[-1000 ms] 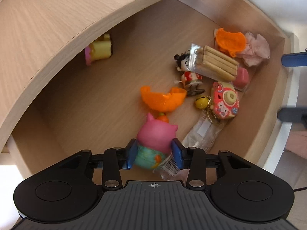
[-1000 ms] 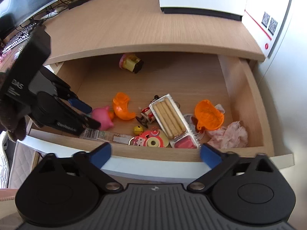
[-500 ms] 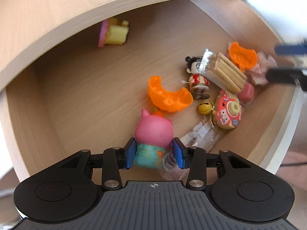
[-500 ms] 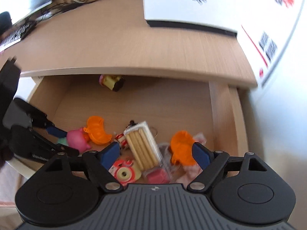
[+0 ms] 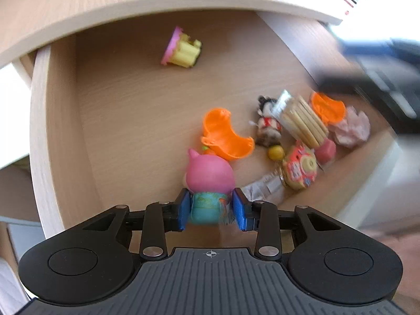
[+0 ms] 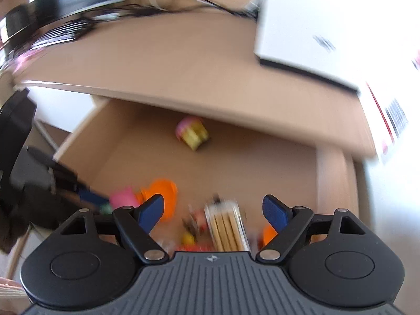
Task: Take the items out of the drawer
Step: 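Reach the right tool into the drawer and grasp the yellow cup toy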
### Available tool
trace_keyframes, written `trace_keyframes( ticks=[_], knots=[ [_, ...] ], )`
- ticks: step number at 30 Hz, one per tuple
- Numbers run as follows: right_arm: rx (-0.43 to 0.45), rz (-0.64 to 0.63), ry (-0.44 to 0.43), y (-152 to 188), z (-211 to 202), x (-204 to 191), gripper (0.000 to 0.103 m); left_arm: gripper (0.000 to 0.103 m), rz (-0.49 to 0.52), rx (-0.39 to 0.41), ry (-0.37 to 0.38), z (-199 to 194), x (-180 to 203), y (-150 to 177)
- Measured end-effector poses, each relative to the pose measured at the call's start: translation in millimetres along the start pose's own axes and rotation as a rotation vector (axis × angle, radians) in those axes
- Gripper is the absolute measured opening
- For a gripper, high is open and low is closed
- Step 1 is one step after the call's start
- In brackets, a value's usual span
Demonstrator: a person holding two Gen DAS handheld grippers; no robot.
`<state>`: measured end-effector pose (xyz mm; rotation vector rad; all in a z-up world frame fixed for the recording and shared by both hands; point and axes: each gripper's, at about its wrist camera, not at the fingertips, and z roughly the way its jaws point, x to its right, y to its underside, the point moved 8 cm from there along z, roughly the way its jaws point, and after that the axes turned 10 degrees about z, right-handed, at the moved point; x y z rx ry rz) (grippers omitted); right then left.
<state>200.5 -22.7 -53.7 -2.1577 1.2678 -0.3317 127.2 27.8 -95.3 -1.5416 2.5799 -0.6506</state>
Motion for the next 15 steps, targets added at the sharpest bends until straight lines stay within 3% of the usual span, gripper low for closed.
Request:
trace_keyframes(
  ticks=[5, 11, 15],
  knots=[
    [-0.02, -0.107, -0.042, -28.8, 44.0, -23.4, 0.082, 0.038, -0.053, 0.054, -0.017, -10.2, -8.8, -1.8],
    [-0.067, -0.229, -0.101, -35.7, 105.8, -46.7, 0.077, 0.033, -0.152, 0.128, -0.03, -45.6, -35.8, -7.6],
    [-0.049, -0.327, -0.06, -39.1, 145.8, -64.1, 0.069, 0.031, -0.198, 0.153, -0.034, -60.3, -40.0, -14.3]
  ],
)
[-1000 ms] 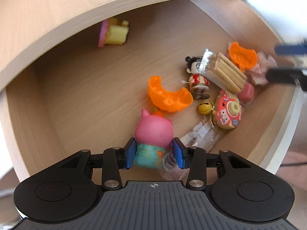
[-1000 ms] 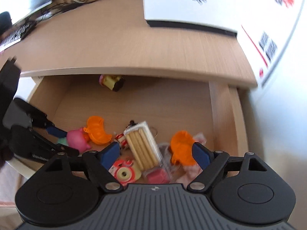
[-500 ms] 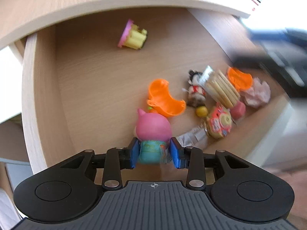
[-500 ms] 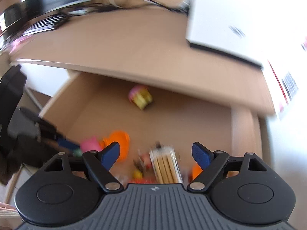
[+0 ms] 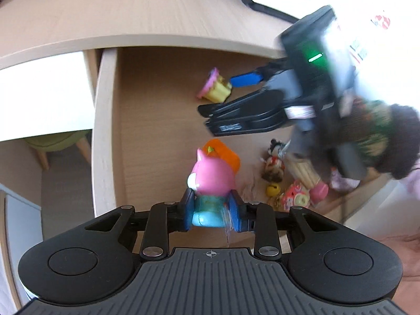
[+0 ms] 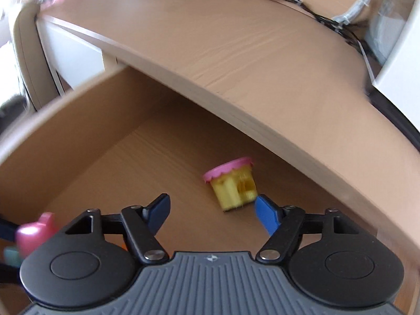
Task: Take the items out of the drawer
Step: 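Reach the right tool into the drawer and grasp the yellow cup toy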
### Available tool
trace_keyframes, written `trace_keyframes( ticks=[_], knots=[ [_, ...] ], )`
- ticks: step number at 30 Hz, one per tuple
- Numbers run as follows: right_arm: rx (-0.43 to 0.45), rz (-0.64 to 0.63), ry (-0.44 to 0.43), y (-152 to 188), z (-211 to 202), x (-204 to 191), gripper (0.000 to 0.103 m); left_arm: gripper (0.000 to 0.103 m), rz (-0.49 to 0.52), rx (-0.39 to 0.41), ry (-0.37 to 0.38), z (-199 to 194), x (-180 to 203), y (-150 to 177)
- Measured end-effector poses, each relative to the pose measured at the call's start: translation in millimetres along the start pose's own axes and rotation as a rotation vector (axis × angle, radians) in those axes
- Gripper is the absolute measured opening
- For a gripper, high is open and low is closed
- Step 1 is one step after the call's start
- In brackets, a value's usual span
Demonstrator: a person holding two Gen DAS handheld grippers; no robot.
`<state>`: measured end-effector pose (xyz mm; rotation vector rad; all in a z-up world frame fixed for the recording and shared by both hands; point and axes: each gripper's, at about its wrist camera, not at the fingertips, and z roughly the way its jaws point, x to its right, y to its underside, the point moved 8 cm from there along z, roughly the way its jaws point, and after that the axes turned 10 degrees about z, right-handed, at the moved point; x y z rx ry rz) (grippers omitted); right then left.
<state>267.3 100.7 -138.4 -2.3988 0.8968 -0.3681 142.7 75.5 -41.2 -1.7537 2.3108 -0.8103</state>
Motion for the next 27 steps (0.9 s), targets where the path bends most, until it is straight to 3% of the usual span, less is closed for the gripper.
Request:
trace_keyframes(
  ticks=[4, 9, 10, 17, 19, 21, 26, 27],
  knots=[
    [-0.006, -0.021, 0.008, -11.0, 27.5, -3.4, 0.065, 0.031, -0.012, -0.009, -0.006, -7.3, -9.0, -10.6],
    [-0.045, 0.028, 0.001, -16.6, 38.1, 2.4, 0.011, 0.031, 0.002, -0.028, -0.003, -3.1, -13.9, -20.1],
    [-0.054, 0.047, -0.013, -15.5, 34.0, 4.3, 0.01, 0.031, 0.009, -0.049, 0.01, 5.7, -10.4, -19.5],
    [-0.096, 0.101, -0.09, 9.3, -6.1, 14.4, 0.01, 0.033, 0.071, -0.224, 0.007, 37.6, -20.4, -29.2],
    [-0.05, 0.089, -0.085, 7.9, -13.7, 17.0, 0.015, 0.034, 0.088, -0.235, 0.01, 41.0, -21.4, -37.6],
    [-0.006, 0.101, -0.068, 1.0, -11.4, 18.4, 0.033, 0.034, 0.084, -0.231, 0.016, 45.1, -20.5, -43.2],
    [0.044, 0.17, -0.074, -22.6, 23.4, 10.1, 0.041, 0.033, 0.034, -0.233, 0.033, 16.2, -28.8, -31.4],
    [0.06, 0.179, -0.07, -28.2, 29.9, 8.3, 0.047, 0.033, 0.025, -0.235, 0.04, 18.5, -24.7, -28.4]
  ],
)
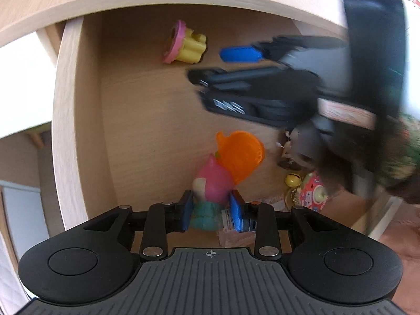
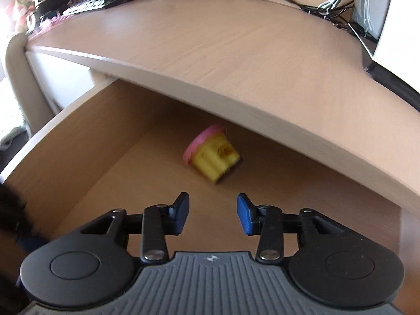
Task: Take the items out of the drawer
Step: 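Reach the right tool into the drawer and grasp the yellow cup toy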
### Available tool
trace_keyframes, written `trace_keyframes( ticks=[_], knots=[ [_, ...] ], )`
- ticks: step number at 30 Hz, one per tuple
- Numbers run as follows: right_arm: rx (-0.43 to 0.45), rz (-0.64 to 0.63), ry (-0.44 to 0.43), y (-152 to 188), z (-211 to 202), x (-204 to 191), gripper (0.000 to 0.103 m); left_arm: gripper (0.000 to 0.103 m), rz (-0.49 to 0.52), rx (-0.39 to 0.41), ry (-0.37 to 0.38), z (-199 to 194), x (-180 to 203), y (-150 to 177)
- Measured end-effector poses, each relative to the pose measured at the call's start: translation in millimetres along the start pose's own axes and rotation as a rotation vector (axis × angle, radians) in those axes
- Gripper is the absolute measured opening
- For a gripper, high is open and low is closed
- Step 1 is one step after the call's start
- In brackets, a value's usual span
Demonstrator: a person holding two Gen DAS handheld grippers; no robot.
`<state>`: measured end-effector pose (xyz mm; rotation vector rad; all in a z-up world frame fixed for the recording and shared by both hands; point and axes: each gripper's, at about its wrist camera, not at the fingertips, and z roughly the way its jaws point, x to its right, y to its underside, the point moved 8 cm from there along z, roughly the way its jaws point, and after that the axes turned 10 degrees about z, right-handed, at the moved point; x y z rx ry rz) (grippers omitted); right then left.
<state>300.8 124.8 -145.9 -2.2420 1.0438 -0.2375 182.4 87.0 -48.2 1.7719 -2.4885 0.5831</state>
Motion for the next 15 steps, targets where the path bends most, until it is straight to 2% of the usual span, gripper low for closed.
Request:
trace_keyframes(
  ticks=[2, 8, 11, 12, 15],
  knots=[
    [0.033, 0.018, 0.015, -8.8, 12.0, -1.9, 0.055, 0.033, -0.019, -0.009, 0.013, 11.3, 9.8, 3.5],
    [0.082, 0.045, -0.006, -28.3, 40.3, -18.3, 0.059, 0.033, -0.05, -0.025, 0.025, 0.8, 8.0, 7.4],
    [0.086, 0.073, 0.007, -22.3, 35.4, -10.1, 0.058, 0.033, -0.049, -0.032, 0.038, -2.9, 7.5, 7.3],
    [0.085, 0.086, 0.001, -23.6, 34.1, -8.0, 0.054, 0.033, -0.034, -0.037, 0.042, -4.7, 7.9, 7.7],
    [0.015, 0.108, -0.018, -23.0, 31.2, -4.1, 0.045, 0.033, -0.003, -0.06, 0.056, -12.2, 9.2, 10.0]
  ],
)
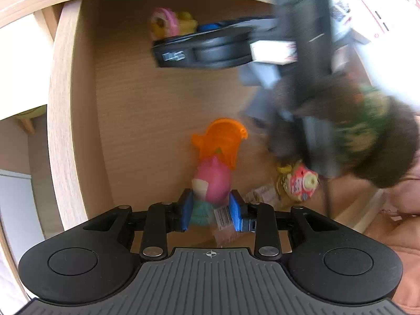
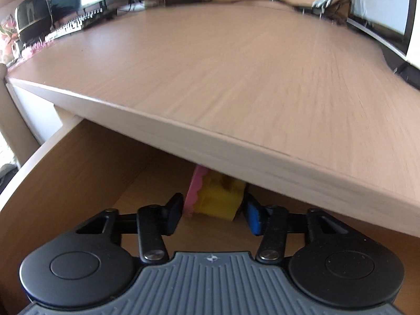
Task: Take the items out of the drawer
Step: 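Reach the right tool into the drawer and grasp the yellow cup toy, then lift the pink pig with the left tool while the right tool lifts the yellow cup toward the desk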
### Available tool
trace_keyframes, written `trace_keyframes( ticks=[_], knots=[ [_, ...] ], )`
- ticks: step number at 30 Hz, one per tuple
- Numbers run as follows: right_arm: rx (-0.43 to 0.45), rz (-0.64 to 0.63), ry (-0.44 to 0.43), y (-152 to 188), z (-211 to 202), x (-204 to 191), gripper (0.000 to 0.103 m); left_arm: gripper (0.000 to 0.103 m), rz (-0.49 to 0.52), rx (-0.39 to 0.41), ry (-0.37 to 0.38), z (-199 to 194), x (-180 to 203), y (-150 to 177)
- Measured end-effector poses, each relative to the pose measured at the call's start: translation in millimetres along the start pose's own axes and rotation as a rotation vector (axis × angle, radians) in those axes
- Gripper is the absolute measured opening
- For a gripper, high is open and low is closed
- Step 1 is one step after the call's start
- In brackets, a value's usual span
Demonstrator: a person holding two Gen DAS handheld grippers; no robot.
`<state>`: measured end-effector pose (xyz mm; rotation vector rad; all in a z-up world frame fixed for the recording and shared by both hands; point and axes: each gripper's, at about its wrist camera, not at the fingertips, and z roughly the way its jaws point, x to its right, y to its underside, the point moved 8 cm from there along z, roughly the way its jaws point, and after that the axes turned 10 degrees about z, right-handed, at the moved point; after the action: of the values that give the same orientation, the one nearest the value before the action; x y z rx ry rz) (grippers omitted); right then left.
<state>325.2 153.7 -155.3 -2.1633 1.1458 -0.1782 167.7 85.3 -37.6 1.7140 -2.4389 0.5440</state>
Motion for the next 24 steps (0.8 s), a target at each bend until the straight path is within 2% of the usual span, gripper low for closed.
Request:
trace_keyframes(
  ticks=[1, 3, 5, 7, 8, 11, 12, 15, 18, 21, 24],
  knots=[
    [-0.041, 0.034, 0.001, -1.4, -3.7, 5.4, 0.045, 0.033, 0.015, -0.002, 0.004, -3.2, 0.9, 1.1],
    [-0.128, 0.114, -0.052, 0.7, -18.5, 12.9, 0.042, 0.033, 0.04, 0.003, 0.017, -9.8, 2.3, 3.1],
    [-0.125, 0.14, -0.052, 6.5, -48.2, 16.1, 0.042, 0.033, 0.02, 0.019, 0.047, -16.7, 1.4, 4.3],
    [-0.085, 0.111, -0.005, 8.0, -76.3, 19.5, 0.042, 0.033, 0.011, 0.034, 0.089, -24.3, 1.5, 4.8],
    [-0.071, 0.1, 0.02, 11.5, -89.3, 20.5, 0.042, 0.033, 0.024, 0.037, 0.084, -28.2, 0.5, 4.3],
    [-0.072, 0.086, 0.093, 26.7, -118.3, 24.4, 0.042, 0.029, 0.091, 0.015, -0.007, -35.4, -2.4, 1.7],
    [-0.077, 0.074, 0.114, 22.6, -121.2, 28.1, 0.042, 0.03, 0.111, 0.006, -0.024, -35.1, -2.8, 0.2],
    [-0.094, 0.058, 0.18, 39.2, -135.8, 33.8, 0.042, 0.03, 0.151, -0.027, -0.09, -28.3, -5.5, -10.9],
    [-0.085, 0.082, 0.21, 54.1, -156.1, 40.5, 0.042, 0.032, 0.165, -0.019, -0.087, -30.3, -3.9, -19.8],
    [-0.07, 0.09, 0.234, 65.5, -170.4, 42.1, 0.042, 0.035, 0.172, -0.013, -0.075, -34.6, -18.4, -31.9],
    [-0.058, 0.1, 0.258, 71.3, -182.2, 44.9, 0.041, 0.045, 0.192, -0.02, -0.062, 0.3, -5.1, -42.1]
  ],
)
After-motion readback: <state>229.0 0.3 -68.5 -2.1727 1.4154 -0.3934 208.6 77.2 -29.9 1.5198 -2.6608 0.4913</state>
